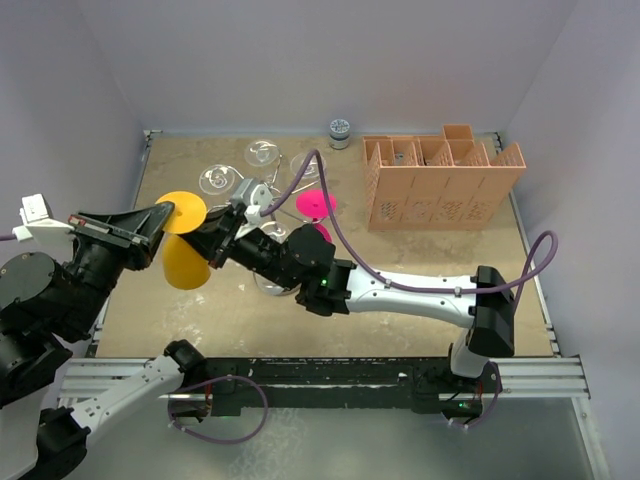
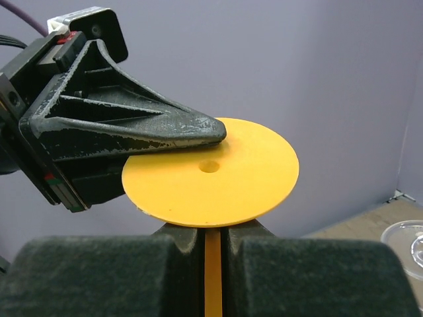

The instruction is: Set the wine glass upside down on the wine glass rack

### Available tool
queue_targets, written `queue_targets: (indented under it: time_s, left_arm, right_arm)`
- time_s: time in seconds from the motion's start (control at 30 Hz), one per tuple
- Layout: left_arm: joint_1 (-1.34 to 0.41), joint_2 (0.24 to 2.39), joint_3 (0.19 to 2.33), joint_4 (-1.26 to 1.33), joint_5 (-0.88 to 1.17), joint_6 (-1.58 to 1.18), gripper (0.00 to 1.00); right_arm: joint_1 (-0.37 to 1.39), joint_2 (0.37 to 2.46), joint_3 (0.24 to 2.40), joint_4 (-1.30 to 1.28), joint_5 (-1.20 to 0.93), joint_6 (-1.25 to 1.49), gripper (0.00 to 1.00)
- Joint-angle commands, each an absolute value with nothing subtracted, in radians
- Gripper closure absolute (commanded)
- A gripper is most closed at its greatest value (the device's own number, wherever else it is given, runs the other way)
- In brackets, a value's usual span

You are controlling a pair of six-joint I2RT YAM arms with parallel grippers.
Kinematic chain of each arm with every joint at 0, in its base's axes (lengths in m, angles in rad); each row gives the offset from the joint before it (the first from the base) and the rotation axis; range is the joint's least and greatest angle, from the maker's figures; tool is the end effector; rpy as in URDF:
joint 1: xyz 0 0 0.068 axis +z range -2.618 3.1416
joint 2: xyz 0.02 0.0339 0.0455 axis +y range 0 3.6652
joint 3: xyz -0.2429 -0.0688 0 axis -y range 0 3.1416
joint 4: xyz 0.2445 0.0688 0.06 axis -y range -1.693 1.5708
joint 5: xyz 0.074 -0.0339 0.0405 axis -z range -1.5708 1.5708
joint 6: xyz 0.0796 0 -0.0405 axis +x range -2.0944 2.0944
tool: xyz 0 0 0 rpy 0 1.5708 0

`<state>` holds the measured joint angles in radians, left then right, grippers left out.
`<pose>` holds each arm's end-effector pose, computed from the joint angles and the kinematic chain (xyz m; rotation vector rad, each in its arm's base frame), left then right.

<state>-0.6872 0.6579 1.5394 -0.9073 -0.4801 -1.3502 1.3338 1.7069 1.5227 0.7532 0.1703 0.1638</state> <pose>0.0864 -0.0233 0.4851 -0.9268 1.4598 -1.1797 0.1147 0.4175 0.4505 -0.4557 0.9927 1.2746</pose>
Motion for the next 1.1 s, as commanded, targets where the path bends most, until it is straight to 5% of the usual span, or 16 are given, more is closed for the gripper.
queue_targets:
  time_s: [0.0, 0.33, 0.63, 1.07]
  left_arm:
    - [-0.687, 0.640, 1.543, -0.894, -0.537, -1.359, 1.00]
    - [-0.687, 0.601, 1.620, -0.999, -0.770, -1.364, 1.00]
    - [-0.687, 0.572, 1.552, -1.059, -0.757, -1.386, 1.00]
    - [-0.686, 0.523, 1.270, -0.843, -0.513, -1.374, 1.00]
  right_arm:
    - [1.341, 1.673, 1.519, 0.827, 0.122, 0.143, 0.99]
    - [1.340, 1.628, 1.435, 0.917, 0.045, 0.228, 0.34]
    - [1.339, 1.437, 1.272, 0.874, -0.033, 0.277, 0.28]
    - [1.339, 1.078, 1.068, 0.716, 0.171, 0.314, 0.28]
